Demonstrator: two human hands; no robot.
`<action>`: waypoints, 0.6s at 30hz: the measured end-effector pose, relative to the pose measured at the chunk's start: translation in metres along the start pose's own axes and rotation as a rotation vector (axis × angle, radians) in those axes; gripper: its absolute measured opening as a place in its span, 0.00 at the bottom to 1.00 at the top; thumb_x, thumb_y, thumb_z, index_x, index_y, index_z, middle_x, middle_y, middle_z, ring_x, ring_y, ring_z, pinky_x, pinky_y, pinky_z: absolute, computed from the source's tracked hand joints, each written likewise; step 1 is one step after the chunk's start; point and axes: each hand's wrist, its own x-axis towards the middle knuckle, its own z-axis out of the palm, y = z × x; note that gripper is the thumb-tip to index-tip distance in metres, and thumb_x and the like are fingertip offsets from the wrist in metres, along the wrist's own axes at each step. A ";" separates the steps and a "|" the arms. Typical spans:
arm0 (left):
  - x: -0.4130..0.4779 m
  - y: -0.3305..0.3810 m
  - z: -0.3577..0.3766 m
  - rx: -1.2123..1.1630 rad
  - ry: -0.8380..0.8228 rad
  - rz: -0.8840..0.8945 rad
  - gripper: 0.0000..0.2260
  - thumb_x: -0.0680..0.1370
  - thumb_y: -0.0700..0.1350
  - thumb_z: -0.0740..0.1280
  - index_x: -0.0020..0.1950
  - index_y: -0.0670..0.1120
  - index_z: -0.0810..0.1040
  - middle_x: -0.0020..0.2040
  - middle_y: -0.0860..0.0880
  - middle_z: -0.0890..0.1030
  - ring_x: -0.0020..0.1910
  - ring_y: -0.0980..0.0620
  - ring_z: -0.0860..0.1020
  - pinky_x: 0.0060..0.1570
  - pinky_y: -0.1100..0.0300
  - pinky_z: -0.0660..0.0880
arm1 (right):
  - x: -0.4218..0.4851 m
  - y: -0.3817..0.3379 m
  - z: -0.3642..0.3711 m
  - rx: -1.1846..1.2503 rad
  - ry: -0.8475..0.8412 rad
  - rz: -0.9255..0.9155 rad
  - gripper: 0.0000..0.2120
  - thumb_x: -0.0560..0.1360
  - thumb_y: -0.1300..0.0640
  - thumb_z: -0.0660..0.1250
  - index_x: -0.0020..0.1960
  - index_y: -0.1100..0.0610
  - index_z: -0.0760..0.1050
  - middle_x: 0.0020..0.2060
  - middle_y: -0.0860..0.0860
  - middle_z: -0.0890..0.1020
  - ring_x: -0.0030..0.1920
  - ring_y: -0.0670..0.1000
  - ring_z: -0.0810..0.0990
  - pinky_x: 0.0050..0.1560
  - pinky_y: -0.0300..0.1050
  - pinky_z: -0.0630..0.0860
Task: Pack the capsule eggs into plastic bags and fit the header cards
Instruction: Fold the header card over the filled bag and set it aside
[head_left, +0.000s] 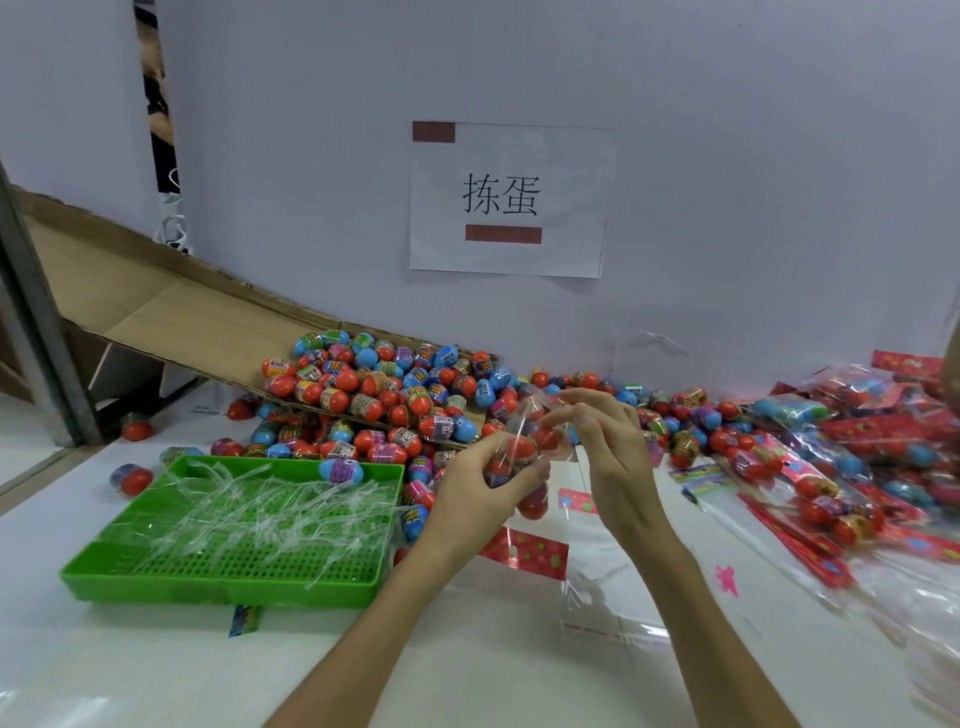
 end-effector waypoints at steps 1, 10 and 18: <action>-0.001 0.000 0.000 -0.023 0.001 -0.007 0.12 0.78 0.58 0.73 0.58 0.54 0.83 0.49 0.54 0.86 0.51 0.53 0.85 0.49 0.51 0.85 | 0.000 0.001 0.000 -0.019 -0.009 -0.004 0.18 0.81 0.43 0.52 0.50 0.41 0.82 0.62 0.44 0.78 0.67 0.47 0.69 0.68 0.52 0.66; 0.001 -0.001 -0.001 -0.076 -0.011 -0.038 0.11 0.77 0.52 0.76 0.57 0.51 0.84 0.48 0.51 0.87 0.47 0.52 0.86 0.45 0.49 0.86 | -0.002 0.005 -0.005 -0.120 -0.060 0.069 0.33 0.76 0.32 0.50 0.56 0.53 0.84 0.59 0.42 0.78 0.64 0.47 0.69 0.68 0.60 0.66; 0.002 0.002 -0.004 -0.188 0.005 -0.111 0.10 0.77 0.50 0.76 0.57 0.52 0.84 0.48 0.51 0.88 0.45 0.51 0.87 0.43 0.55 0.85 | 0.001 0.007 -0.011 0.121 -0.196 0.119 0.14 0.73 0.43 0.65 0.50 0.51 0.81 0.56 0.45 0.79 0.58 0.43 0.77 0.55 0.43 0.74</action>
